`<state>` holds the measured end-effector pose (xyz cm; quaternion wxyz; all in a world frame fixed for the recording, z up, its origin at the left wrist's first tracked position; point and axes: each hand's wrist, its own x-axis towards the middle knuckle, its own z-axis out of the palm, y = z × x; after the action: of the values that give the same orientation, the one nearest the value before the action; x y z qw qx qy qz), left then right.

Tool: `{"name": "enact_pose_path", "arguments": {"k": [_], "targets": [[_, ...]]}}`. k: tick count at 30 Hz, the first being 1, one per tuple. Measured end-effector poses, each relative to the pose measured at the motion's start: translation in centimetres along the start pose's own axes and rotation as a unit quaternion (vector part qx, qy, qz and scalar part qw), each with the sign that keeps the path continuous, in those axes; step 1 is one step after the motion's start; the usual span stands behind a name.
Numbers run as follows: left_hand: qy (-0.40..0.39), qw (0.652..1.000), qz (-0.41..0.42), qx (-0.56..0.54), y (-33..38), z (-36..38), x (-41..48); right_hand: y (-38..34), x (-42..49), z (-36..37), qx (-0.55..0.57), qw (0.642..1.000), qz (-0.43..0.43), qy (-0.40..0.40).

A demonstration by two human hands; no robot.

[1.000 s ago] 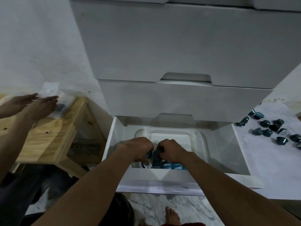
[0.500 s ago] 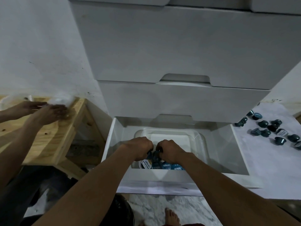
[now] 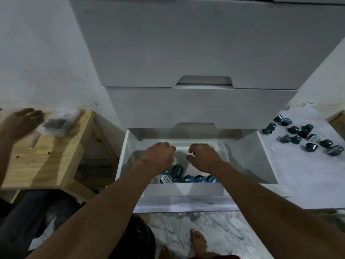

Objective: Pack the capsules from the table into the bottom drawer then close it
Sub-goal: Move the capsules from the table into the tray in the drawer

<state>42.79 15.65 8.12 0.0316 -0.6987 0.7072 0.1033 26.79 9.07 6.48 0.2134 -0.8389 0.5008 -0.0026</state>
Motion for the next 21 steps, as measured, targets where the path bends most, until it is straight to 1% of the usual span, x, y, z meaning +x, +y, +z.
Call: {"name": "enact_pose_path", "arguments": {"k": [3,5,11,17,19,21], "targets": [[0.059,0.997,-0.036,-0.019,1.8,-0.5,0.0,1.2,-1.4,-1.4,-0.031,0.997,0.016,0.070],[0.083,0.995,-0.045,-0.036,3.9,-0.9,0.2,2.6,-2.7,-2.5,-0.041,0.994,0.019,0.102],[0.166,0.984,0.044,-0.041,12.2,-2.7,1.7,8.4,-6.9,-6.6,-0.019,0.971,0.030,0.238],[0.233,0.964,0.116,-0.047,24.1,-4.7,4.1,18.5,-12.2,-11.1,-0.037,0.959,0.073,0.271],[0.239,0.962,0.119,-0.051,28.3,-4.8,5.1,22.5,-14.2,-12.3,-0.037,0.959,0.085,0.269],[0.227,0.965,0.116,-0.059,32.3,-4.3,6.0,26.5,-16.0,-13.4,-0.038,0.959,0.096,0.263]]}}
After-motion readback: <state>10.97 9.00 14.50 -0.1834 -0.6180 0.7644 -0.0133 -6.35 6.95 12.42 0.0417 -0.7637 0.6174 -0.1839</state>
